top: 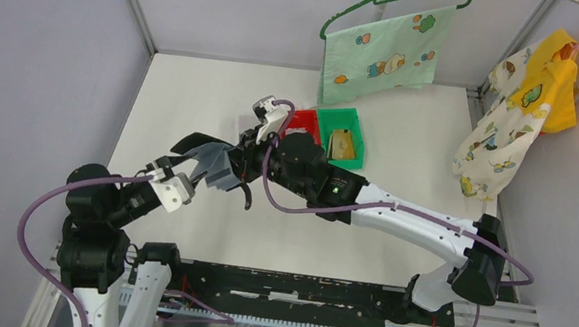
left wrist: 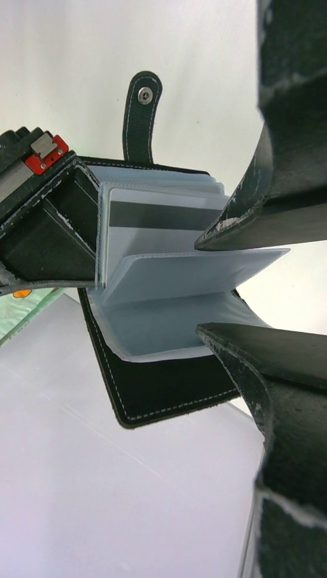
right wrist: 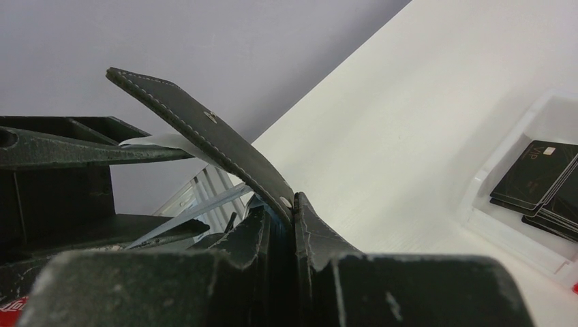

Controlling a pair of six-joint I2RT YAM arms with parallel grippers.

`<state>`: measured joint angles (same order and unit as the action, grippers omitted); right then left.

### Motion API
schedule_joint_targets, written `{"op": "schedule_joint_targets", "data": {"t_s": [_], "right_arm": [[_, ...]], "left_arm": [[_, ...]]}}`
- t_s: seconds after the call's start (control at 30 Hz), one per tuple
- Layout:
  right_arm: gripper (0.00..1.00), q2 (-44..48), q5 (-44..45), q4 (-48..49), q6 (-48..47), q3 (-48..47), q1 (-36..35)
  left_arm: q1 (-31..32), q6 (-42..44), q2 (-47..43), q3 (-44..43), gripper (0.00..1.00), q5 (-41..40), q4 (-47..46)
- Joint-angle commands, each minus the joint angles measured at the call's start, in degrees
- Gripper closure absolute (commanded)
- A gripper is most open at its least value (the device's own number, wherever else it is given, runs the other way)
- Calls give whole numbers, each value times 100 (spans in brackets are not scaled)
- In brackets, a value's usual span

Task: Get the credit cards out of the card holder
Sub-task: Remove the credit card from the card holder.

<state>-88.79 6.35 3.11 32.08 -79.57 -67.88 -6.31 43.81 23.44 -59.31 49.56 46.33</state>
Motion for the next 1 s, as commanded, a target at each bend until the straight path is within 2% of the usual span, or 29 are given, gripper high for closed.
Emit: {"op": "schedule_joint_targets", "data": {"t_s": [0.0, 0.43, 0.63, 0.7, 0.73, 0.8, 0.83, 0.97], "right_arm": [[100, 401, -42, 608, -98, 63, -28], [100, 749, -388, 1110, -308, 692, -32], [100, 816, -534, 1259, -387, 803, -33], [100, 852, -555, 1343, -387, 871, -32], [100, 859, -574, 1367, -394, 896, -35], [100, 881, -600, 1367, -401, 924, -26], [100, 893, -604, 1382, -408, 946, -32], [100, 959, -623, 1470, -437, 1046, -33]], "left_arm": [[-28, 195, -59, -199, 51, -189, -265], [-24, 192, -58, -266, 52, -221, -402], [-28, -74, -84, -232, 49, -496, -784], [-28, -180, -104, -211, 44, -548, -910], [-23, -219, -99, -212, 38, -534, -926], [-28, -292, -94, -208, 16, -503, -969], [-29, -335, -94, -204, 13, -500, -1006], [-28, -448, -96, -186, 10, -529, -1085]]}}
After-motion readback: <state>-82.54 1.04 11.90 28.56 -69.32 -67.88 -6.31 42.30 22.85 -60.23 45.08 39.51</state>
